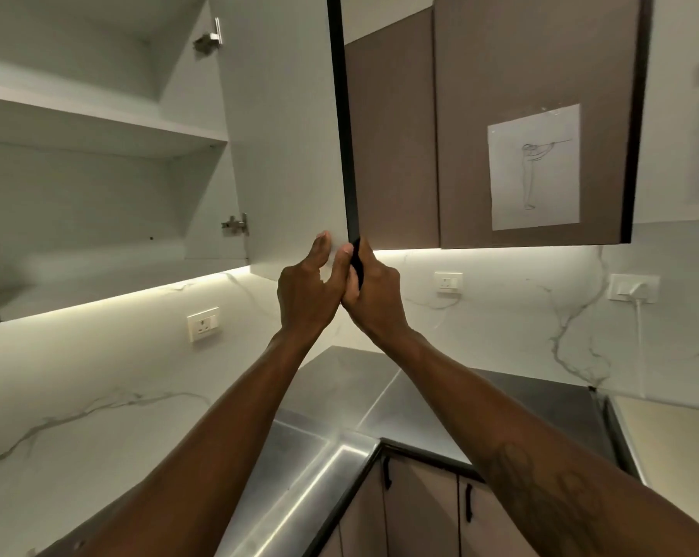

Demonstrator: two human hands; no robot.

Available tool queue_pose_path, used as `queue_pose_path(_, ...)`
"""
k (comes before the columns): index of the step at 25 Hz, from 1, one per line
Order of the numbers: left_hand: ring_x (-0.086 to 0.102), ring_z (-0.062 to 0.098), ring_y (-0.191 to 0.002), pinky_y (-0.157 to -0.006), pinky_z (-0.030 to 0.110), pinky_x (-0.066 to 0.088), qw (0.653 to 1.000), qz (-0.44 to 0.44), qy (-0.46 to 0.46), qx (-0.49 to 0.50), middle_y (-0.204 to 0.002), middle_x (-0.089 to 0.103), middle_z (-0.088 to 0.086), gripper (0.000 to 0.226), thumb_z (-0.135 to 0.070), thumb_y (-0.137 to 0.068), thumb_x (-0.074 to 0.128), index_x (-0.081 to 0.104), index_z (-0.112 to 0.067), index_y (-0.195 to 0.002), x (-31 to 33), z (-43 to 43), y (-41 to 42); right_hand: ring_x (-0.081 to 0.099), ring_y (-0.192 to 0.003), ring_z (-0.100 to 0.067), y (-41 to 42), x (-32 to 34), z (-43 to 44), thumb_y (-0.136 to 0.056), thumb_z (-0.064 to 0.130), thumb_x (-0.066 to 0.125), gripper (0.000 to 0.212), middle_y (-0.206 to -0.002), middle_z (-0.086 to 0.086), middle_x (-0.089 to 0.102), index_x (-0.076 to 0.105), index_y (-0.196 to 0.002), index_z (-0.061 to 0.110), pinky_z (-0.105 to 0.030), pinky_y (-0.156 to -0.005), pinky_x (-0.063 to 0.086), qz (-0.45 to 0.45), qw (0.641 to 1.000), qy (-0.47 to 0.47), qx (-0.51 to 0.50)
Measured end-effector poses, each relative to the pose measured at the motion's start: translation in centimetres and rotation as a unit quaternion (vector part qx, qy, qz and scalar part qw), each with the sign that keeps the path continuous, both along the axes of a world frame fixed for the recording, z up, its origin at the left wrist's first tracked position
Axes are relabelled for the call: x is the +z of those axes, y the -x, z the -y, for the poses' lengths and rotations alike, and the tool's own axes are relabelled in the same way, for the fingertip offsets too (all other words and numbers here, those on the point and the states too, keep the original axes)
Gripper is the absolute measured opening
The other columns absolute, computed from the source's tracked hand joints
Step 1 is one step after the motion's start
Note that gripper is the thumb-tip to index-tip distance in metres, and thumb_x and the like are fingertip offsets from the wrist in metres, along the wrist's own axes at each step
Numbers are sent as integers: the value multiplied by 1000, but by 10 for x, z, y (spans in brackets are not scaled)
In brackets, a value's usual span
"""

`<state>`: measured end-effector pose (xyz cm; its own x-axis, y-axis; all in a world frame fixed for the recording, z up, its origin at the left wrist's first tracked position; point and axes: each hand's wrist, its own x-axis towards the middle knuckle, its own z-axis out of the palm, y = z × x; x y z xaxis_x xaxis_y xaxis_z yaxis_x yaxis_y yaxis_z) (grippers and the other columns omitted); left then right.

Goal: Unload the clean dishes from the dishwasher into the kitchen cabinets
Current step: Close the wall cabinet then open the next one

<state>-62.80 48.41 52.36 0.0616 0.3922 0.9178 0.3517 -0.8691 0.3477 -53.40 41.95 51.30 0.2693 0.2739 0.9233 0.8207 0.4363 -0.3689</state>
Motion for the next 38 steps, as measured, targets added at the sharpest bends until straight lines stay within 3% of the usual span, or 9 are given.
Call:
queue_pose_path(4,65,24,-115,-96,43,54,995,-90,-30,-9,-148,51,0,58,-49,-102,42,34,-24,-154,-23,-36,-56,56,-59,-3,-53,3,-12,-99,19,60,22,-80,-4,69,61,-114,2,-4,-60,44,-60,996,22,-66)
queue_pose_path(7,30,18,-147,-117,44,34,988,-137,-59,-33,-162,25,0,63,-41,-103,44,24,-15,-157,-34,-57,-94,62,-70,-11,-92,9,-22,-98,19,62,23,-87,-8,70,62,-114,3,-14,-66,51,-95,988,56,-104)
queue_pose_path(10,24,19,-149,-119,45,29,985,-145,-79,-40,-162,26,4,65,-42,-100,43,27,-11,-156,-35,-76,-122,64,-83,-15,-122,14,-31,-98,20,62,30,-104,-13,72,62,-123,3,-9,-73,46,-120,981,82,-130)
queue_pose_path(13,23,19,-150,-118,45,32,985,-143,-87,-51,-161,26,4,65,-43,-100,44,30,-11,-155,-36,-94,-147,67,-105,-30,-145,16,-46,-99,23,60,38,-119,-15,69,59,-131,2,-29,-91,52,-130,975,103,-149)
queue_pose_path(18,20,18,-150,-114,45,39,983,-147,-86,-64,-162,24,2,65,-40,-100,49,29,-14,-156,-39,-118,-177,68,-100,-29,-179,16,-68,-101,23,57,33,-112,-15,71,61,-125,1,-23,-81,46,-142,968,123,-169)
queue_pose_path(24,21,23,-150,-119,46,29,977,-178,-106,-58,-161,26,7,70,-33,-95,61,32,-12,-154,-38,-139,-199,62,-118,-30,-199,22,-90,-103,22,53,38,-132,-13,63,54,-136,4,-35,-102,46,-167,961,142,-167)
queue_pose_path(31,18,24,-151,-120,46,27,970,-211,-102,-61,-162,24,8,71,-34,-94,60,30,-13,-155,-34,-149,-208,63,-112,-30,-211,24,-109,-103,17,51,32,-128,-13,64,54,-132,3,-25,-89,42,-181,958,137,-177)
queue_pose_path(35,19,25,-151,-120,46,24,971,-201,-108,-66,-162,25,9,71,-39,-93,56,31,-13,-154,-36,-150,-210,61,-75,-10,-204,15,-102,-104,16,49,34,-112,-12,67,51,-136,5,-10,-74,48,-166,960,129,-184)
queue_pose_path(38,16,23,-151,-121,43,20,974,-204,-80,-65,-163,22,7,70,-40,-95,57,29,-16,-155,-44,-143,-207,68,-93,-21,-196,-3,-87,-102,16,53,47,-116,-14,70,43,-147,6,-5,-84,34,-134,963,140,-187)
